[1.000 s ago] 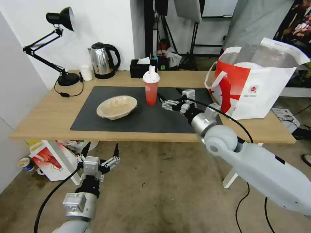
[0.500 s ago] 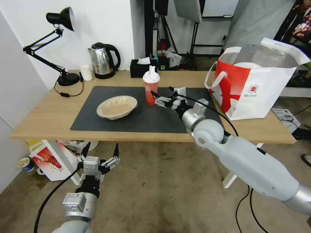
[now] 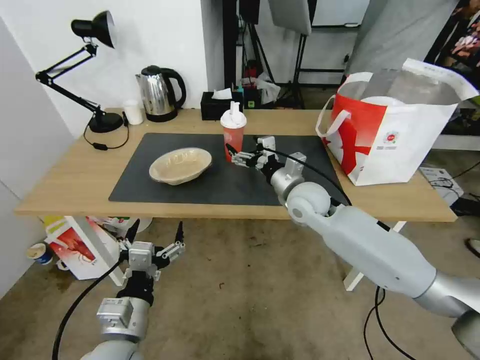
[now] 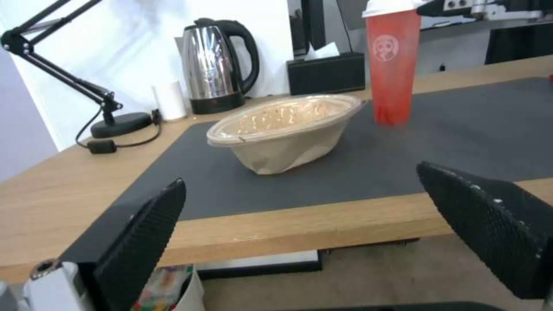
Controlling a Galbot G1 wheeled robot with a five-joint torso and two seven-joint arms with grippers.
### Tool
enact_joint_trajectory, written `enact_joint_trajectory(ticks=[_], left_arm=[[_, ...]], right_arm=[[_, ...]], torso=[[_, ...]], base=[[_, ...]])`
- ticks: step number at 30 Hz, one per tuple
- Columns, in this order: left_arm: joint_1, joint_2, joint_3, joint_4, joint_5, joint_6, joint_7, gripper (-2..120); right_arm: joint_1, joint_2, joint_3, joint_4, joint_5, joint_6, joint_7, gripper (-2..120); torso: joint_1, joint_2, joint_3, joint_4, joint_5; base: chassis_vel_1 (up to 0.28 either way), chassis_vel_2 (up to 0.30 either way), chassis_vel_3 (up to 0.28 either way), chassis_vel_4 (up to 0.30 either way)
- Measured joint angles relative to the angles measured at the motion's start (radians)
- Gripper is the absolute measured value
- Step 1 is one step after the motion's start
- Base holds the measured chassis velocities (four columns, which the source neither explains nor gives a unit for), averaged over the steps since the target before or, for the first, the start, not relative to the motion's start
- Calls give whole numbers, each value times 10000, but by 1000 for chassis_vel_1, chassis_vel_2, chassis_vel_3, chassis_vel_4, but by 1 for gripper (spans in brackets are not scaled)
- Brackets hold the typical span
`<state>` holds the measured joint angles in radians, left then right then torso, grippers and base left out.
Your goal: Pick up the trash from the table and place it into the takeout bag.
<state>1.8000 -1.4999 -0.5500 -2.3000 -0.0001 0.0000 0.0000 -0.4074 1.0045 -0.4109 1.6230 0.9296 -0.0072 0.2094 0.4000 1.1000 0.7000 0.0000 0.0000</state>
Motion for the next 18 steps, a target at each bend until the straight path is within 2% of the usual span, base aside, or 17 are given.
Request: enact_joint_trajectory(ticks=[18], left_arm=[[0, 0, 0, 0, 0, 0, 0, 100]], right_arm=[[208, 705, 55, -1324, -478, 347, -304, 100]], torso=[[0, -1, 0, 0, 0]], base=[[0, 0, 0, 0]])
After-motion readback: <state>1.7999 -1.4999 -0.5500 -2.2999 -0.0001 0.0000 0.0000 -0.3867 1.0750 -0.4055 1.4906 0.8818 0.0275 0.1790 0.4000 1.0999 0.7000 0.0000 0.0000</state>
